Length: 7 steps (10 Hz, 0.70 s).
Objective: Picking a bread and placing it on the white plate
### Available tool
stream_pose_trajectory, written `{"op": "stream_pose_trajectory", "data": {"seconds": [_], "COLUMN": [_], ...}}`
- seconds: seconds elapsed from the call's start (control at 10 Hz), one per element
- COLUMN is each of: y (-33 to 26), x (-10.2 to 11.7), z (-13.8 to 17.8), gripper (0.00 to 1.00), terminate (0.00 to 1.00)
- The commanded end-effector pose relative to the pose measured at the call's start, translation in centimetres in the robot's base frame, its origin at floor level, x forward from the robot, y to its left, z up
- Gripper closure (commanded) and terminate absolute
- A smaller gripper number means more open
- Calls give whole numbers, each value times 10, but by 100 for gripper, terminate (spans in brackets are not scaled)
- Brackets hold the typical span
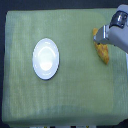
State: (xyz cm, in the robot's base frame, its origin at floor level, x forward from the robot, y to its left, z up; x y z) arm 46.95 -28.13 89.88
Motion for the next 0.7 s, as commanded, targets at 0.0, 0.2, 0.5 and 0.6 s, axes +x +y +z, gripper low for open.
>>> {"op": "stream_pose_trajectory", "data": {"seconds": [0.0,0.2,0.5,0.6], "y": [-1,-4,-8,-10], "x": [1,8,37,44], "z": [-1,-9,-35,-43], "gripper": [0,0,0,0], "terminate": [0,0,0,0]}}
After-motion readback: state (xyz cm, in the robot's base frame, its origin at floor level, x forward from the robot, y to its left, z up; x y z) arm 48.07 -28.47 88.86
